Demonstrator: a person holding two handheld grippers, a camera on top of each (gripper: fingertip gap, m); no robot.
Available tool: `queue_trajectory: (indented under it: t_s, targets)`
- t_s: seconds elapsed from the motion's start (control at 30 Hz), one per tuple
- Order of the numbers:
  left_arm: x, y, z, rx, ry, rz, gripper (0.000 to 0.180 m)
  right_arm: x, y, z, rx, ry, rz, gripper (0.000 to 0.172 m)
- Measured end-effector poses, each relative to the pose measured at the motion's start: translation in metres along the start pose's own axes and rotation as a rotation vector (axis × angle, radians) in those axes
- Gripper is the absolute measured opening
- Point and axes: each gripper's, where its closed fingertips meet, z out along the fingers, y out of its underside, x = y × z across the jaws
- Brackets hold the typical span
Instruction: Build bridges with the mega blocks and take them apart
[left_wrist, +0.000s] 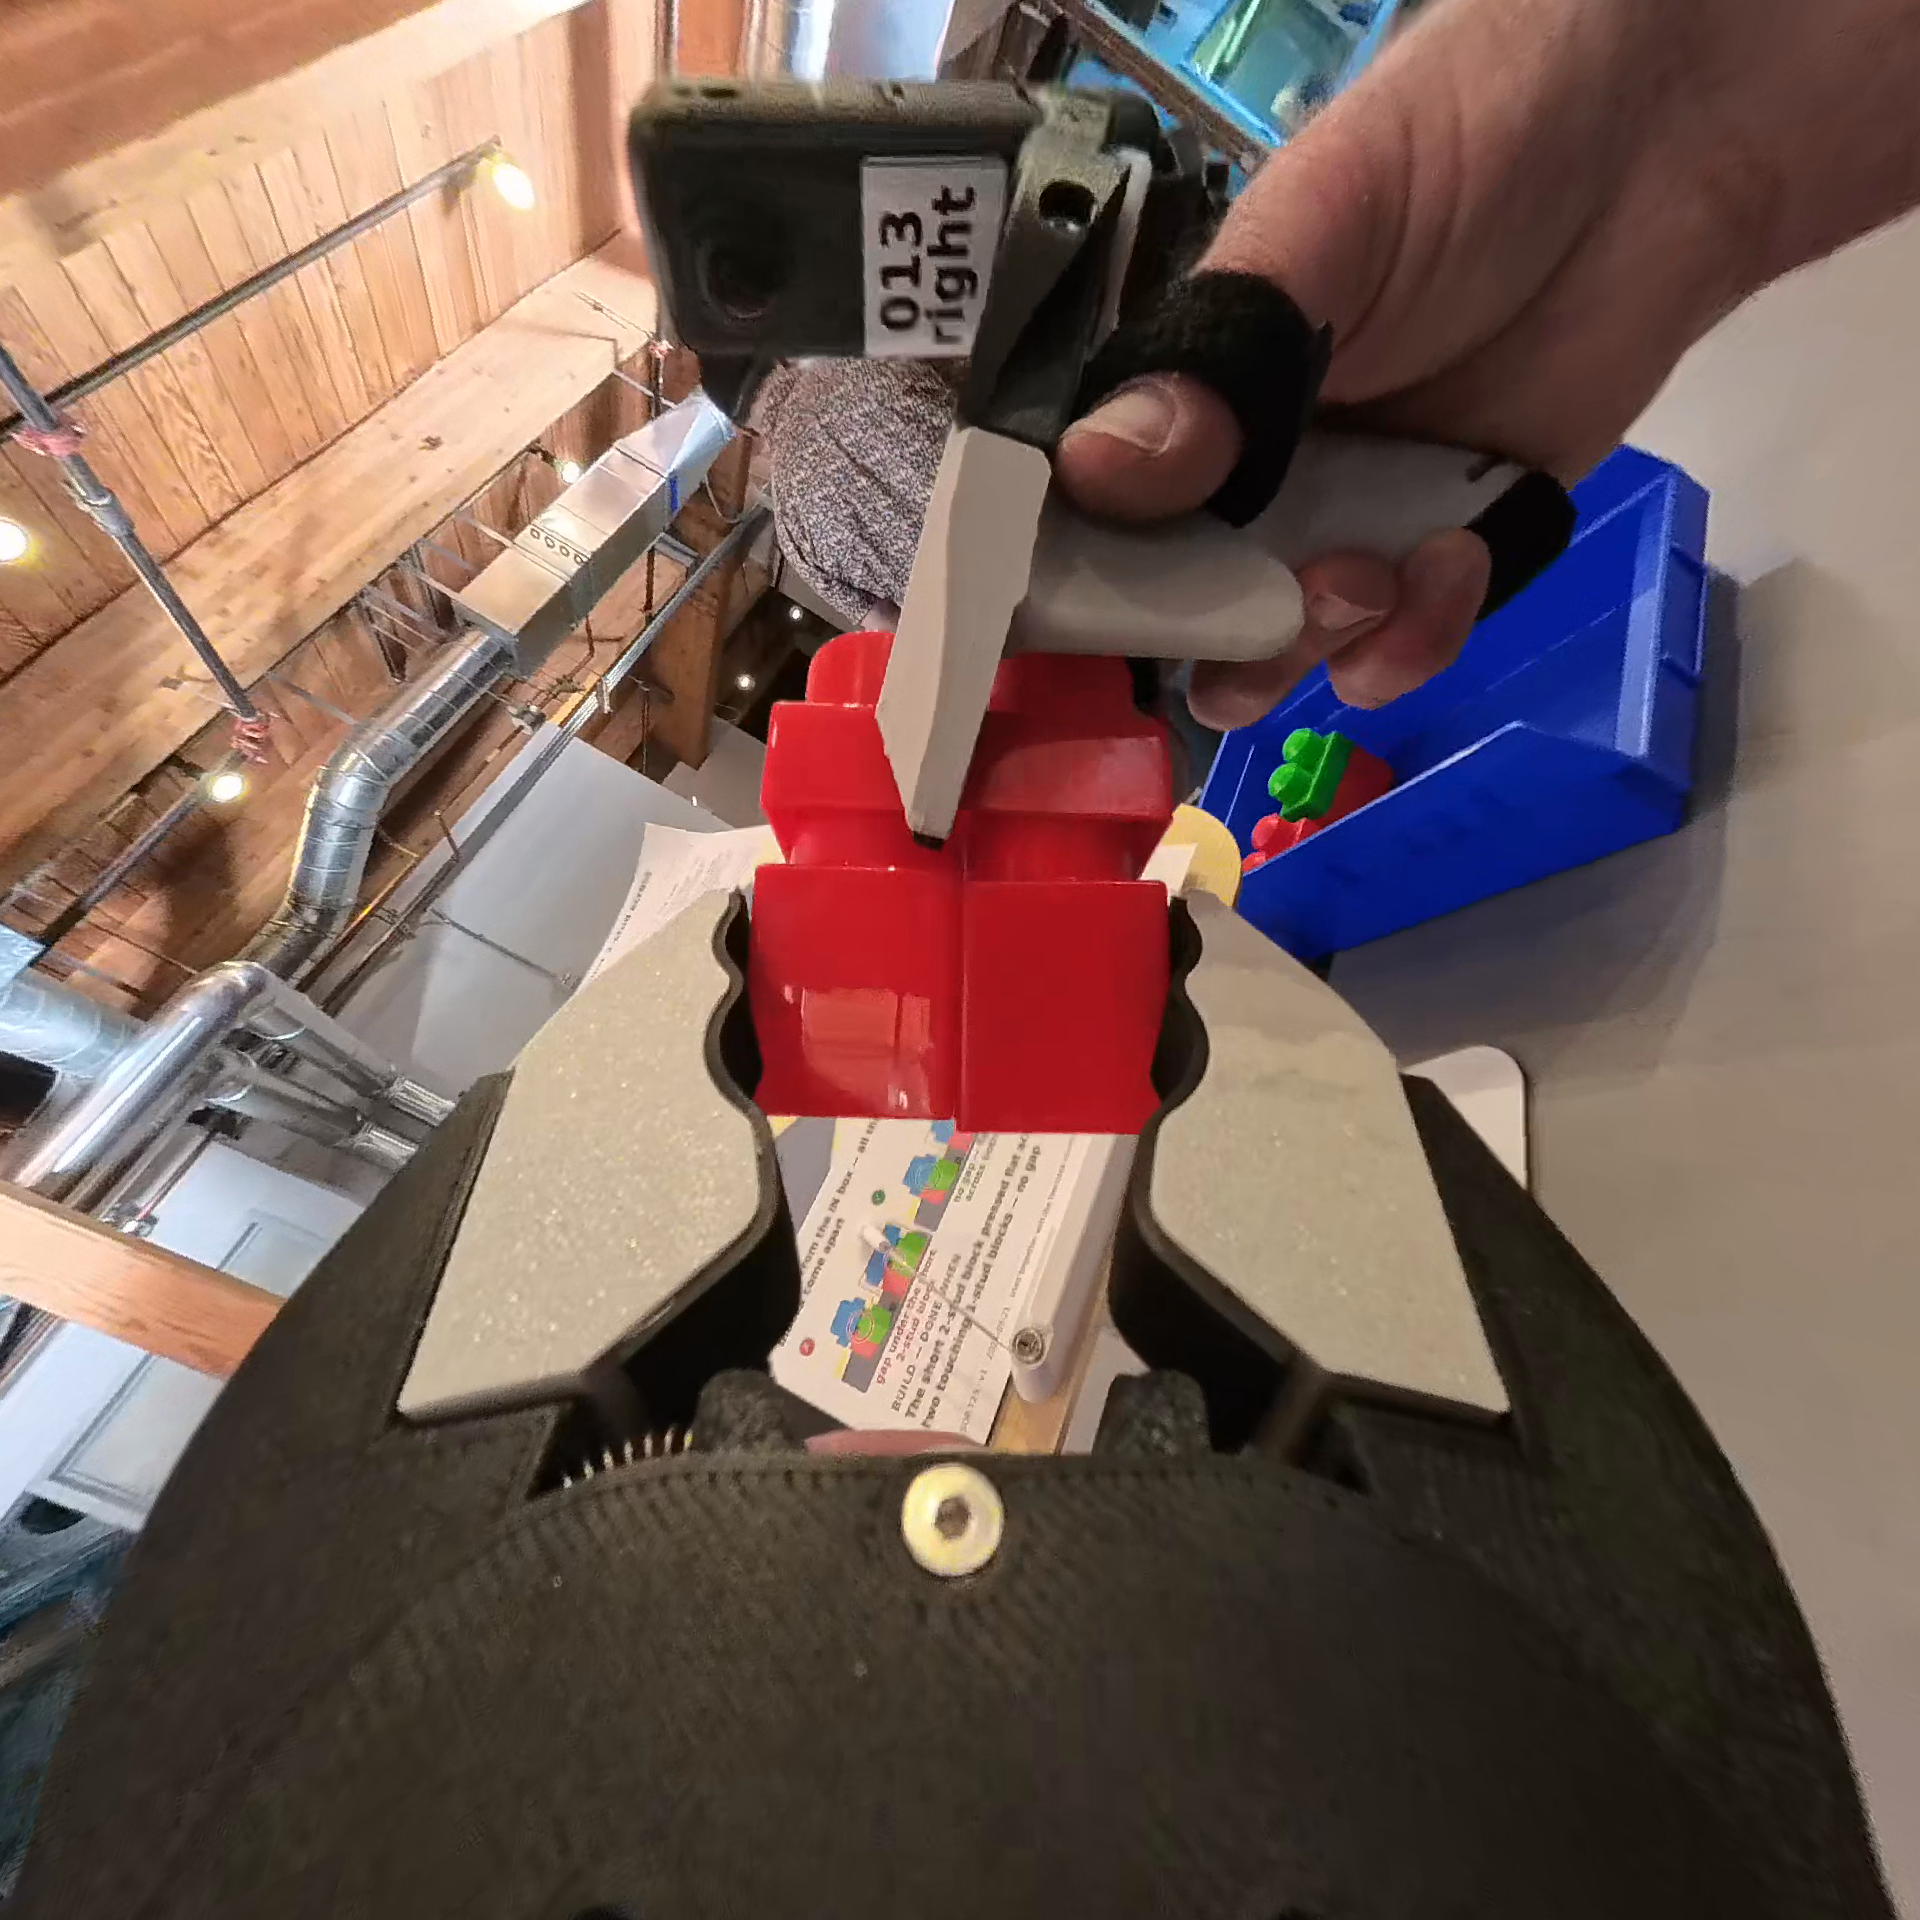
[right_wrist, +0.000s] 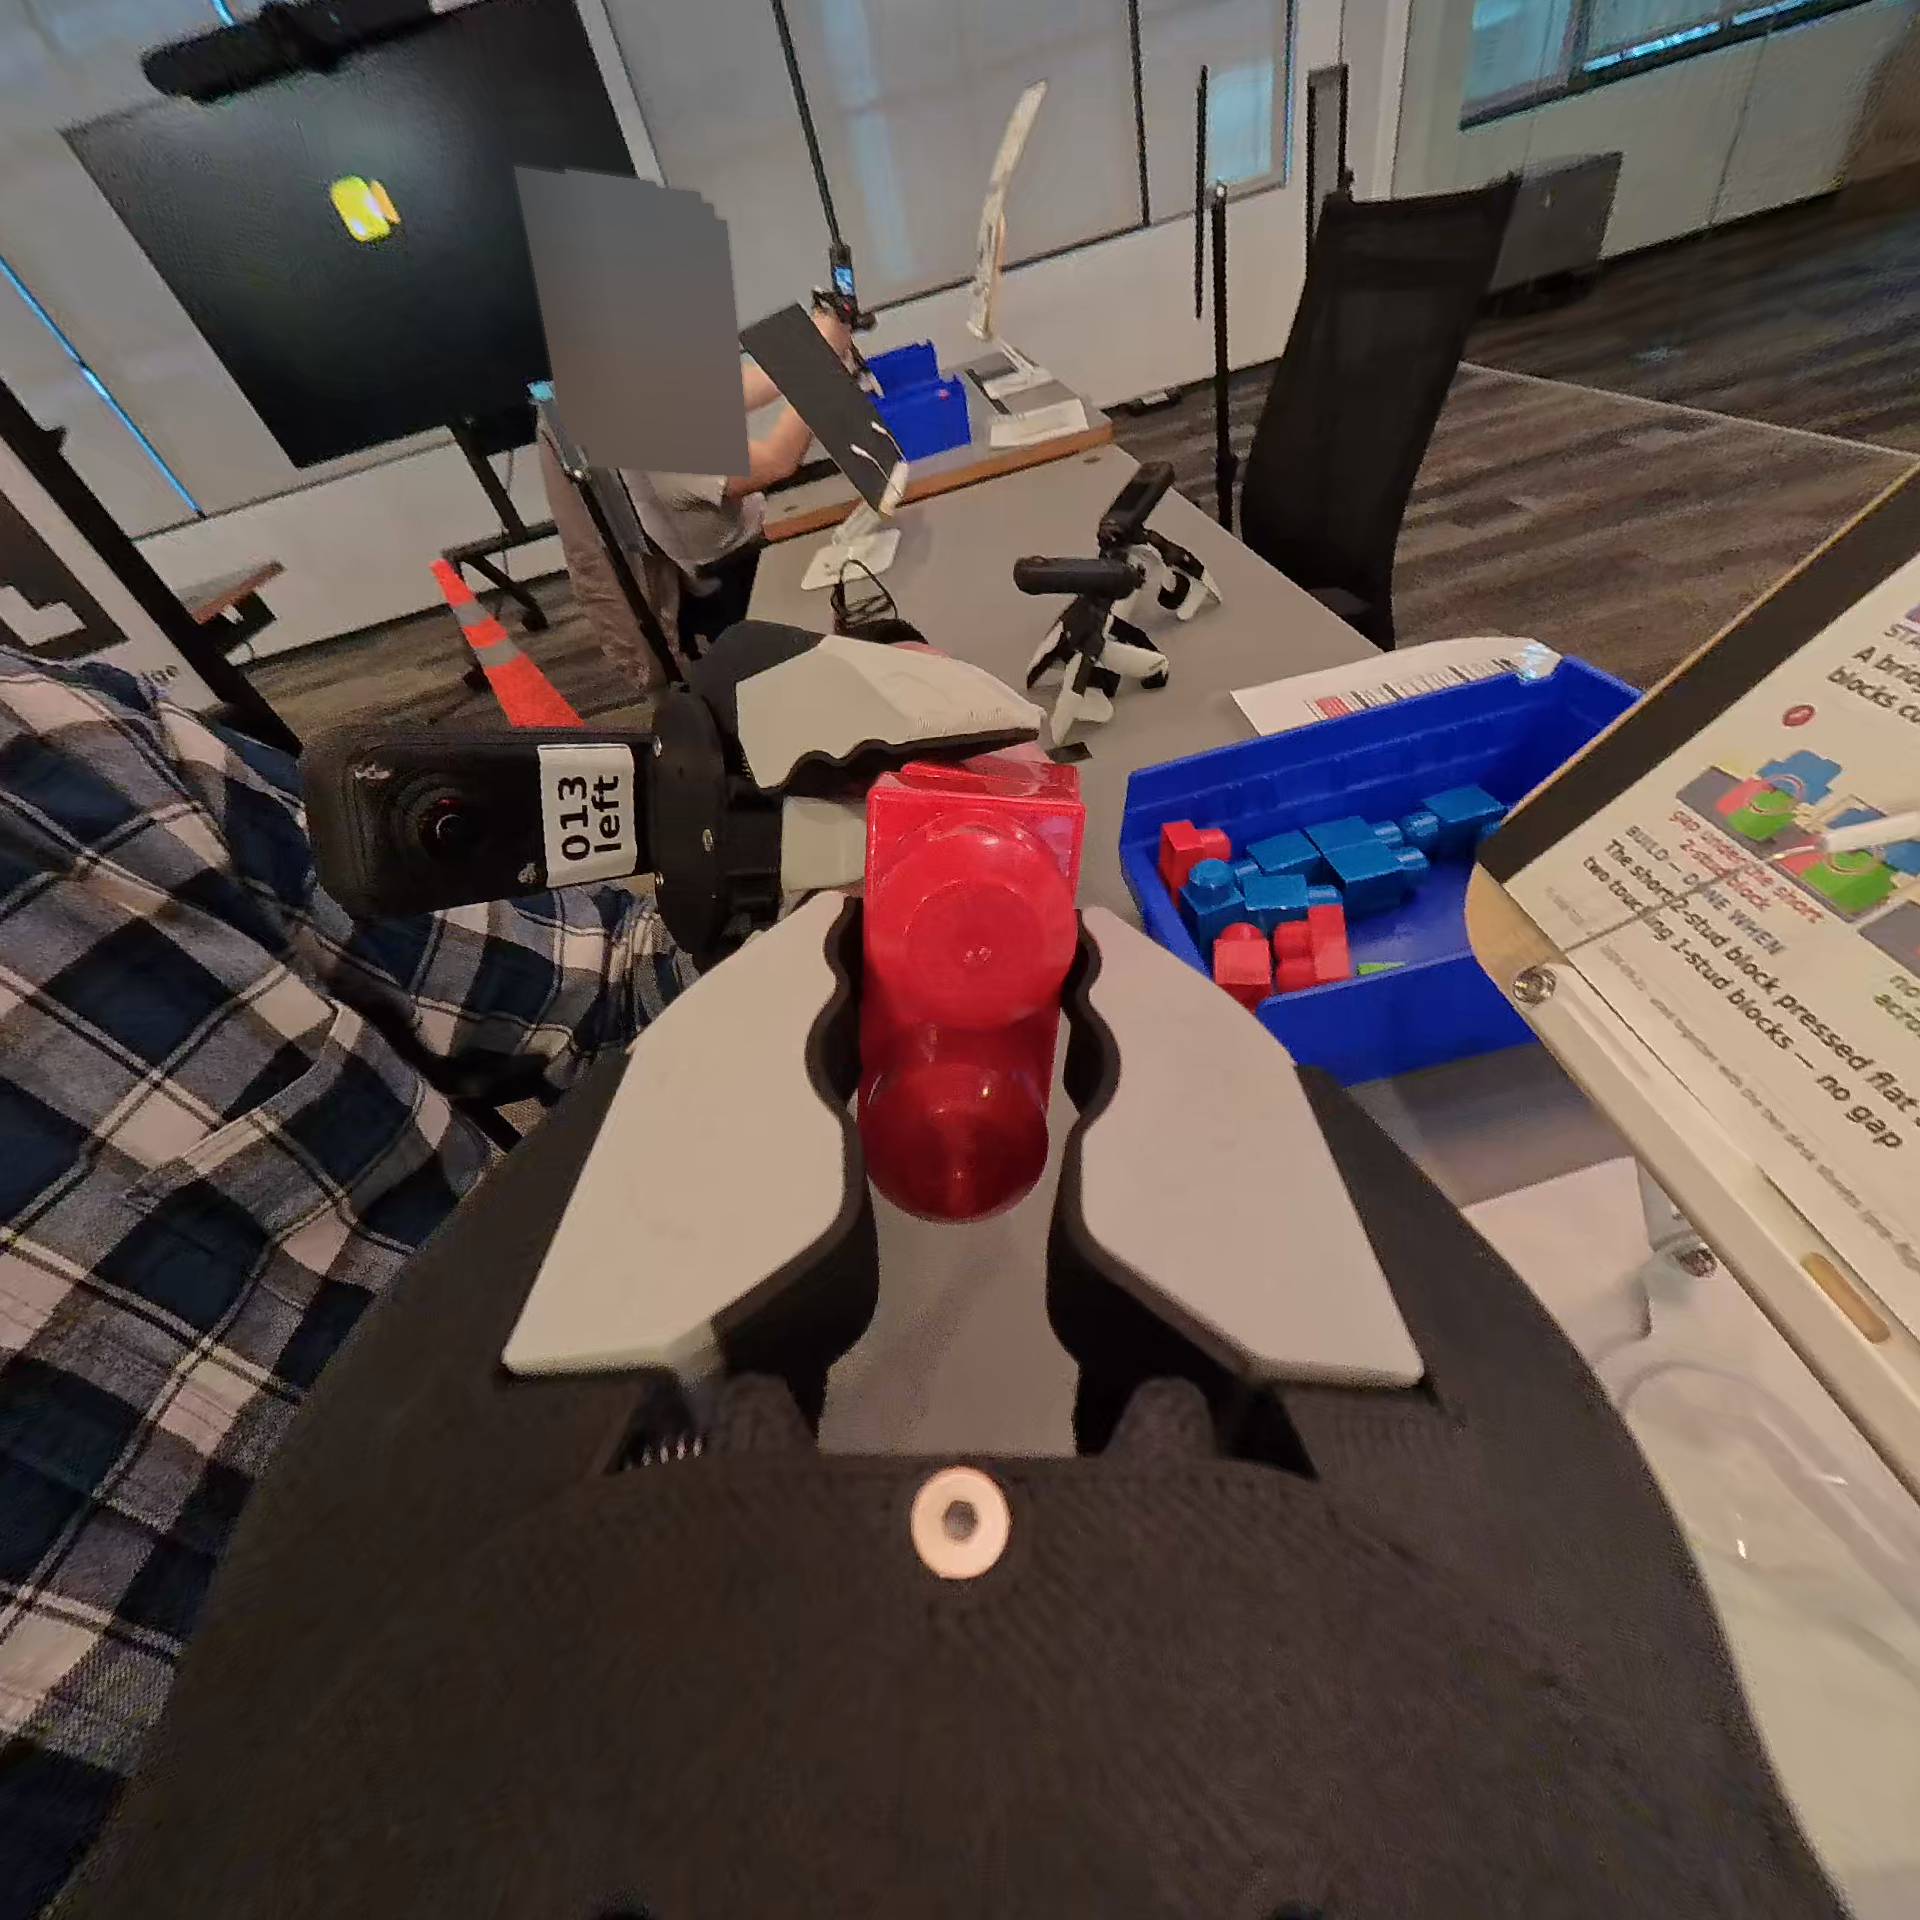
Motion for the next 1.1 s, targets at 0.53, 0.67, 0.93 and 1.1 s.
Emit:
queue_trajectory:
  t_s: [0.53, 0.67, 0.93, 1.1]
  targets:
    - [-0.002, -0.006, 0.0, 0.04, 0.002, -0.077, 0.074, 0.003, -0.004, 0.007, 0.074, 0.015, 0.0, 0.041]
    - [-0.017, -0.006, -0.003, 0.1, 0.014, -0.313, 0.074, 0.0, -0.023, -0.004, 0.181, 0.022, -0.049, 0.06]
    - [-0.042, -0.016, -0.011, 0.479, 0.298, -1.228, 0.074, -0.001, -0.036, -0.019, 0.053, 0.458, -0.771, 0.108]
    - [-0.041, -0.013, -0.009, 0.715, 0.491, -1.684, 0.074, -0.002, -0.034, 0.002, -0.125, 0.682, -1.199, 0.119]
